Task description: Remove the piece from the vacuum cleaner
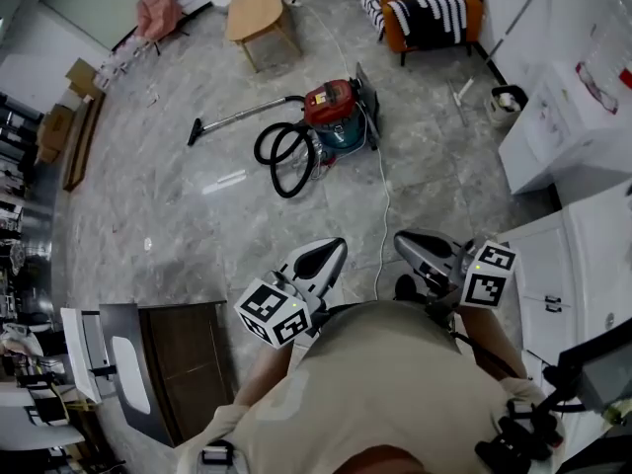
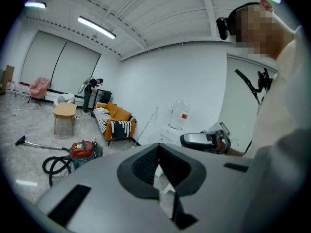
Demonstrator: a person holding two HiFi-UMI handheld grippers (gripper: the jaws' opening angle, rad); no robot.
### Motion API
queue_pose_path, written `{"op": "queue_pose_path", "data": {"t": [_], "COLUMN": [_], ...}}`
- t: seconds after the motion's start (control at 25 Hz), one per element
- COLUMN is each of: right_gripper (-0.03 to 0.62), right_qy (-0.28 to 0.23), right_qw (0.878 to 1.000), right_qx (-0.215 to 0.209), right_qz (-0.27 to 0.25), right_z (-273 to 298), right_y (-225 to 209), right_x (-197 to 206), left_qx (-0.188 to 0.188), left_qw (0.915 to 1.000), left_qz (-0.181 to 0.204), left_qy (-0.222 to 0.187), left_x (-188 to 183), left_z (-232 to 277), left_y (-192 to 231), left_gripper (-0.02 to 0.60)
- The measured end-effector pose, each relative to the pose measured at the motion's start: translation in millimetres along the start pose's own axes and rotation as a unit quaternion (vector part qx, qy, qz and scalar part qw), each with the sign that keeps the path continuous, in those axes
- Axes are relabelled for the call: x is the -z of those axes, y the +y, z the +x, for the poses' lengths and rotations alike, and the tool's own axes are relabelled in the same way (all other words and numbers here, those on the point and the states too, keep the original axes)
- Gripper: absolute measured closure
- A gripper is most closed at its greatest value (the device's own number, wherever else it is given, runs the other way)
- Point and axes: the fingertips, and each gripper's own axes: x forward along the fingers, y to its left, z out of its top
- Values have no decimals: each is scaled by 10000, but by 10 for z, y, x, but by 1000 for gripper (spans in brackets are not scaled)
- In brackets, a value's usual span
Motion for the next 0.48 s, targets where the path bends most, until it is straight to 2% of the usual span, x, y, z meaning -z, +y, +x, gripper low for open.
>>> {"op": "queue_pose_path", "data": {"t": [0.16, 0.32, 0.48], "right_gripper": [589, 589, 589], "right_qy": [275, 461, 366], "right_qw": [9971, 9966, 9972], "right_qx": [182, 85, 313], "right_qz": [-684, -680, -563], "right_z": [-140, -135, -155], "right_y": [-213, -287, -459], "right_x": [-143, -123, -231], "left_qx": [-240, -476, -582], "left_qw": [9996, 9988, 9982], "left_qz": [82, 40, 125], "left_qy": [85, 87, 26], "left_x": [-15, -63, -123], "left_z": [240, 369, 484], "left_y": [-1, 110, 197], "left_gripper": [578, 578, 578]}}
